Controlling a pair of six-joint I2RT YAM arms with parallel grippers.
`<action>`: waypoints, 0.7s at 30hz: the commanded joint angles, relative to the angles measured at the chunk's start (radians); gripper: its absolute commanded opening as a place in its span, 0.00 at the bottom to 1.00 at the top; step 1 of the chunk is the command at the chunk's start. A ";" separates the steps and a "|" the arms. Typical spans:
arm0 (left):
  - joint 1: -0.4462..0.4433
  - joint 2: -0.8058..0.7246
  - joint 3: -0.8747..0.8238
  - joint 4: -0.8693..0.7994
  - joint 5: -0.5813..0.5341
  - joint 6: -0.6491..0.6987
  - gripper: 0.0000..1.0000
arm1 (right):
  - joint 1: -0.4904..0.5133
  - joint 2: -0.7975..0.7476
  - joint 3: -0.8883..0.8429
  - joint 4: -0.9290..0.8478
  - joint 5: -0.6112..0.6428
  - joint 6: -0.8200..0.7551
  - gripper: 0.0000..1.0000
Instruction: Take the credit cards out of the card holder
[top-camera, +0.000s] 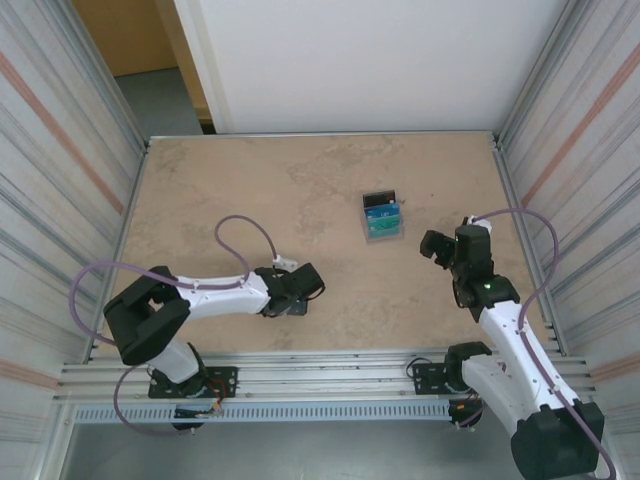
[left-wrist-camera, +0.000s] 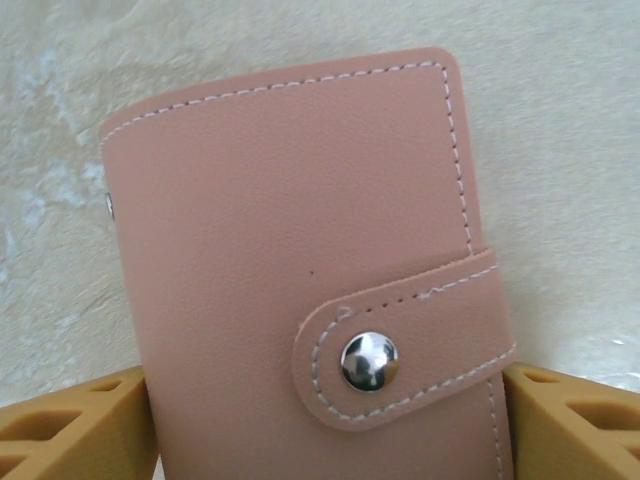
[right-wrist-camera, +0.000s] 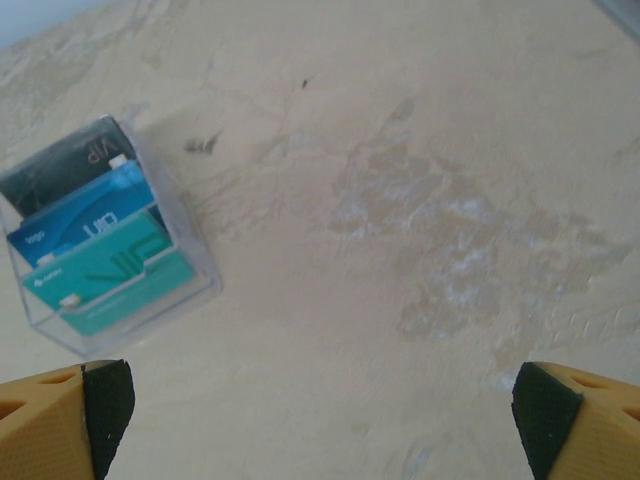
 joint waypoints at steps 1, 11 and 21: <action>-0.011 -0.050 -0.043 0.095 -0.029 0.065 0.80 | 0.011 -0.018 0.047 -0.088 -0.117 0.104 0.99; -0.017 -0.164 -0.213 0.437 -0.029 0.225 0.79 | 0.056 -0.030 -0.043 0.020 -0.468 0.292 0.99; -0.020 -0.158 -0.244 0.563 0.014 0.248 0.77 | 0.219 0.043 -0.050 0.089 -0.475 0.362 0.99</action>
